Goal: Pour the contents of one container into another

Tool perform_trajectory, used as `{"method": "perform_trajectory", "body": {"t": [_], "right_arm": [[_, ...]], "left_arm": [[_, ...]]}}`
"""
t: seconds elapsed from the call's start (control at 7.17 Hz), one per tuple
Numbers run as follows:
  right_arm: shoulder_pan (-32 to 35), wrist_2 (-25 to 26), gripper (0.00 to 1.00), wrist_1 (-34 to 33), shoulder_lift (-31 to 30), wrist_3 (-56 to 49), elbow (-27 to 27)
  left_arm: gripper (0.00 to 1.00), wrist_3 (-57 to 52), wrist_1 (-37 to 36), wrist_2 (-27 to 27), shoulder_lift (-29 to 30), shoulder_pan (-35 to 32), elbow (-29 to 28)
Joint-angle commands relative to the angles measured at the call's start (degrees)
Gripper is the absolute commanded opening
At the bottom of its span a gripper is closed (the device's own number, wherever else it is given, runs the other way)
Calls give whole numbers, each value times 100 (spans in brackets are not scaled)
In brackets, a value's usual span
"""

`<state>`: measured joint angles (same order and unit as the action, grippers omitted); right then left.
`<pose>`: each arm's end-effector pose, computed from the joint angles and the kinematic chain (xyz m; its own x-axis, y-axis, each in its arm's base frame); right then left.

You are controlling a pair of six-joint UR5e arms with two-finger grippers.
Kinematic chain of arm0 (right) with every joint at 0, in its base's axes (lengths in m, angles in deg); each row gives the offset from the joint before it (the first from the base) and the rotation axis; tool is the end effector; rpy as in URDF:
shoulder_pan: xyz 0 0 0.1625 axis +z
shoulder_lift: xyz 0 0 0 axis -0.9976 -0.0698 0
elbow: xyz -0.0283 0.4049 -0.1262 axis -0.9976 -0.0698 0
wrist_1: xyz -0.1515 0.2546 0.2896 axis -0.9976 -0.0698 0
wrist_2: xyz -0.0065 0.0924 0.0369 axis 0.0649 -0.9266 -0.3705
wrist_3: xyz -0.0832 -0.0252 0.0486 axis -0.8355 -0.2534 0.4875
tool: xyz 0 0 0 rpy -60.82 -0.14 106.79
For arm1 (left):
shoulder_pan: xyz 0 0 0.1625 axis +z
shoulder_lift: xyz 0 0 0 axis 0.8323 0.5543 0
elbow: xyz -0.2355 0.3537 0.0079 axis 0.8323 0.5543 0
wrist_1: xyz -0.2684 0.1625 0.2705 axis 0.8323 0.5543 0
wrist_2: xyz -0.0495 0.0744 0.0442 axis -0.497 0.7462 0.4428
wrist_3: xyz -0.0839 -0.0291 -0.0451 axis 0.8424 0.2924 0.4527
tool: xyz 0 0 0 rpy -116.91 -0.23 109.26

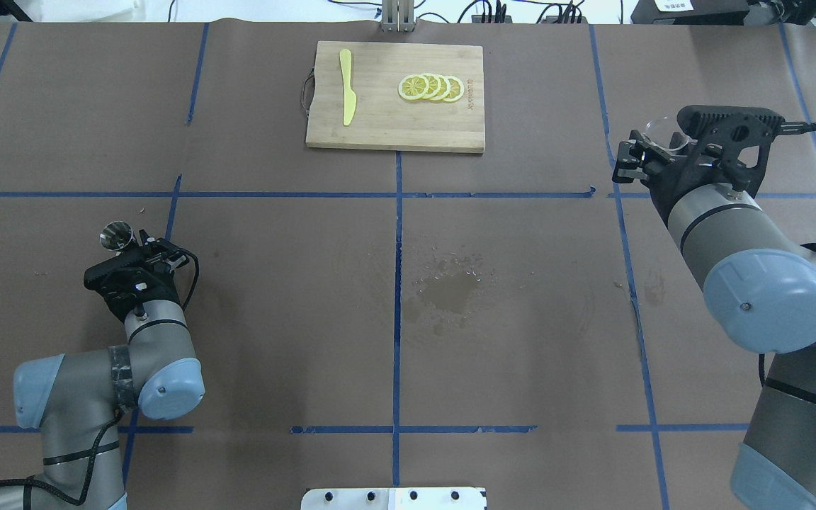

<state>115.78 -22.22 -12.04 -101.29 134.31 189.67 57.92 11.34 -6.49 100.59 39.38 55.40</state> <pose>-0.3079 -0.3975 0.2943 0.7601 0.1054 0.6413 -0.5871 0.5343 0.6081 0.4796 -0.3689 0.4817 0.6489 -0.4958 -0.5771 0.7545 0.3209 0.5725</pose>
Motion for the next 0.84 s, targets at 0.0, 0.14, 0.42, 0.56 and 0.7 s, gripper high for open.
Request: {"method": "perform_trajectory", "body": {"t": [0.0,0.14,0.42,0.56,0.7], "right_arm": [[1,0,0,0,0,0,-1],[-7,0,0,0,0,0,-1],[-8,0,0,0,0,0,-10],[-8,0,0,0,-9,0,-10],[1,0,0,0,-9,0,-27]], "left_arm": [[58,0,-97,-1,3,-1,33],[96,-9,-106,-1,12,-1,42],[100,-53,-123,-45,12,42,190],[100,-62,-445,-184,12,60,461],[100,-62,-649,-316,12,217,690]]}}
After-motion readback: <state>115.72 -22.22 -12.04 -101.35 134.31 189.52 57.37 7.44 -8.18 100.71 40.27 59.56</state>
